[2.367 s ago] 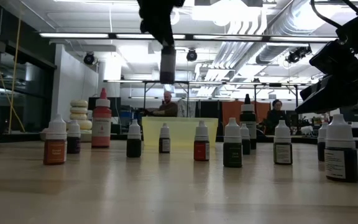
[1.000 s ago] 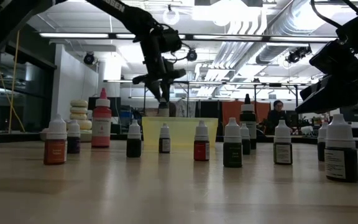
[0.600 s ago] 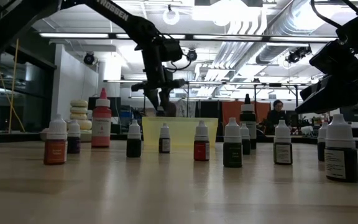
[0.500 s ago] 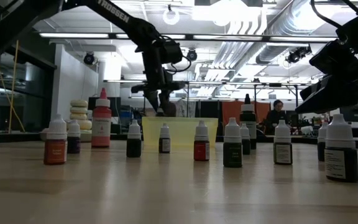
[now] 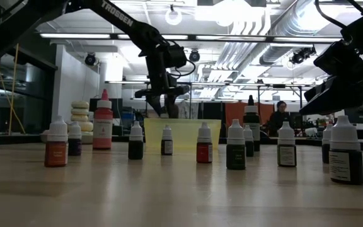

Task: Pick & Place food coloring
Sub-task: Put the large purple food coloring bottle into the yellow bin, then put the large black food coloring bottle into the yellow bin

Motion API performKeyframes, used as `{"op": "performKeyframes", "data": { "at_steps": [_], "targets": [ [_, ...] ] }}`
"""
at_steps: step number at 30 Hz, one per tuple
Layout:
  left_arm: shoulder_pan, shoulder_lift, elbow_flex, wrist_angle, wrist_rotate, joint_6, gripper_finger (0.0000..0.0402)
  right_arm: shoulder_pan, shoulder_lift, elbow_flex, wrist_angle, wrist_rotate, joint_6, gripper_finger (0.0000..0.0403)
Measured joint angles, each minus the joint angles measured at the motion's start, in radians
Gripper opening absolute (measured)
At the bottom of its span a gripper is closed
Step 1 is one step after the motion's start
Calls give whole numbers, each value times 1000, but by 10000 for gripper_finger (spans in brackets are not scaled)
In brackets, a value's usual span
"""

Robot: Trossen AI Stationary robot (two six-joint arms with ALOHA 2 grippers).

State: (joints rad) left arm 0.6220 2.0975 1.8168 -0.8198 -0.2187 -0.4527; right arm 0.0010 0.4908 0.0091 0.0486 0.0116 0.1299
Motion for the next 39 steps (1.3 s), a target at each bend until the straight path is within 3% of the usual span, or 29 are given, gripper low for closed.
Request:
{"op": "performKeyframes", "data": {
  "at_steps": [11,21,28,31,39],
  "targets": [
    [0,0,23,-17,34,75,209,0,0,0,0,0,0,0],
    [-39,-2,325,-84,97,296,210,0,0,0,0,0,0,0],
    [-143,-3,540,-100,230,555,210,0,0,0,0,0,0,0],
    [-203,-5,540,-55,266,623,210,0,0,0,0,0,0,0],
    [-306,42,537,-159,355,674,210,0,0,0,1,0,0,0]
  ]
}}
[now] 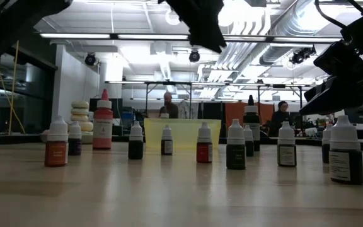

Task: Pick & Place food coloring
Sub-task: Put the large black food coloring bottle into the yellow bin

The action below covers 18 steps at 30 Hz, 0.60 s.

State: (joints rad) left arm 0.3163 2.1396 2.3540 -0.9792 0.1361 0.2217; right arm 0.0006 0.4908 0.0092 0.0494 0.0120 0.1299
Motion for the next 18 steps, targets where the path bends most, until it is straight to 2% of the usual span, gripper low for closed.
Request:
{"op": "performKeyframes", "data": {
  "at_steps": [3,9,13,18],
  "targets": [
    [-38,38,-1,-11,16,10,210,0,0,0,-1,0,0,0],
    [-69,100,0,-39,121,19,210,0,0,0,-1,0,0,0],
    [-81,135,-2,-56,188,117,210,0,0,0,-2,0,0,0],
    [-89,179,-1,-57,191,282,210,0,0,0,-1,0,0,0]
  ]
}}
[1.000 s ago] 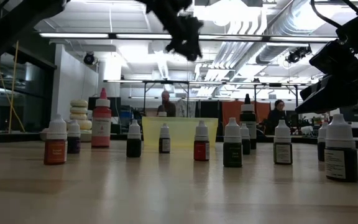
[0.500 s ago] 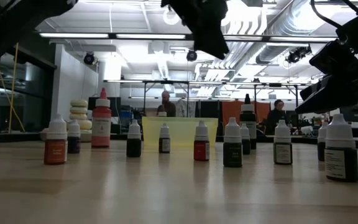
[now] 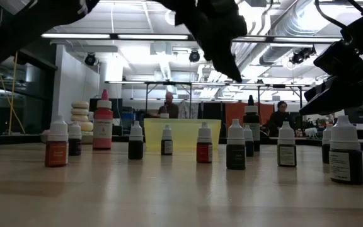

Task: Pick & Place food coloring
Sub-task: Put the large black food coloring bottle into the yellow bin

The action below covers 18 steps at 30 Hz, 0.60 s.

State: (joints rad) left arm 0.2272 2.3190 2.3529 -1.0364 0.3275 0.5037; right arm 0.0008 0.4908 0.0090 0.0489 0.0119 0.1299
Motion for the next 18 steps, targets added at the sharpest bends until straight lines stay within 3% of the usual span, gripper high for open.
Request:
{"op": "performKeyframes", "data": {
  "at_steps": [18],
  "targets": [
    [9,93,0,98,-31,16,209,0,0,0,0,0,0,0]
  ]
}}
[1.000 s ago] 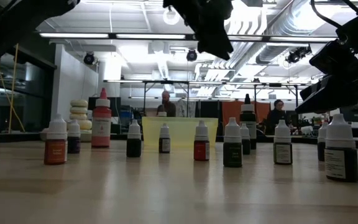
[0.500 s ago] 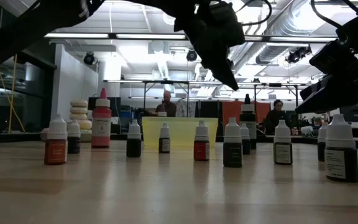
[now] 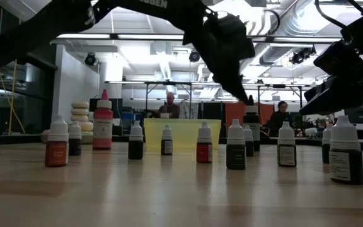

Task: Pick & Place food coloring
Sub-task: Put the large black food coloring bottle into the yellow bin

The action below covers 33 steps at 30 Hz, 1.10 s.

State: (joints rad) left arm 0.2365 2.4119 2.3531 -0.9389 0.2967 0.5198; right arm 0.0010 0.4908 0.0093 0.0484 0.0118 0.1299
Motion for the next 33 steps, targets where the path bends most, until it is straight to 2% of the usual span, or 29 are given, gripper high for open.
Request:
{"op": "performKeyframes", "data": {
  "at_steps": [18,21,33],
  "targets": [
    [6,13,0,39,68,-1,209,0,0,0,0,0,0,0],
    [6,25,-3,81,64,-6,209,0,0,0,0,0,0,0],
    [-2,56,-6,76,33,-31,209,0,0,0,-1,0,0,0]
  ]
}}
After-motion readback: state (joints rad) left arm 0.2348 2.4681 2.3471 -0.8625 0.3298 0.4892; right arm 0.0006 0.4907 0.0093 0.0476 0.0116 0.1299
